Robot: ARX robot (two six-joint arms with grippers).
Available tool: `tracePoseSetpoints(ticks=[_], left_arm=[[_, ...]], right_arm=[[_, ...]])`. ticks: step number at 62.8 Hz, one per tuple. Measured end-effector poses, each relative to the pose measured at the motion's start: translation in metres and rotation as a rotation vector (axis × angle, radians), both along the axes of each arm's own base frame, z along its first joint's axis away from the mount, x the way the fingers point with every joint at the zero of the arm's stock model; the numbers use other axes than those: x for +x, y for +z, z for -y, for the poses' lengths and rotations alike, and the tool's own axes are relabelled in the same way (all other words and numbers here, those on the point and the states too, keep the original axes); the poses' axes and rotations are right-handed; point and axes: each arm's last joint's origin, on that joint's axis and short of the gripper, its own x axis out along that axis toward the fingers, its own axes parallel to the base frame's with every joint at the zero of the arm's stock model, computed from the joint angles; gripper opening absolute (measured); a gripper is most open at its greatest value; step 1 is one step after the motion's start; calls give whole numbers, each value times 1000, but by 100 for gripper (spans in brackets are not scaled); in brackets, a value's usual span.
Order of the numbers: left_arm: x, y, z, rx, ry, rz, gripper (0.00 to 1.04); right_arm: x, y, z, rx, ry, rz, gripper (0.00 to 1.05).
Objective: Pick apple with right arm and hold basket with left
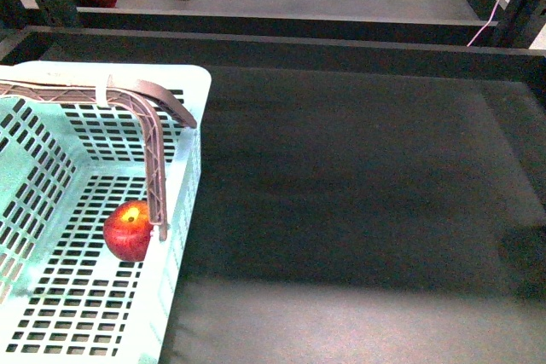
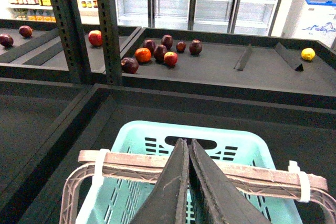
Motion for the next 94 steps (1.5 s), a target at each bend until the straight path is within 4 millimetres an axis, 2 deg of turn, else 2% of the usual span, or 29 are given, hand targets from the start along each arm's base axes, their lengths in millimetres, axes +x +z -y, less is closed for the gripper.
tracePoseSetpoints(ticks=[10, 20, 53, 94], left_arm=[[-14, -3, 0, 2, 0, 0, 3], [-25, -16, 0, 2, 1, -9, 3], [-51, -7, 0, 5, 0, 24, 3], [-71, -10, 0, 5, 0, -5, 3]], right_arm=[[0, 0, 0, 0, 0, 0, 96], [0, 0, 0, 0, 0, 0, 96], [0, 0, 0, 0, 0, 0, 96], [0, 0, 0, 0, 0, 0, 96]])
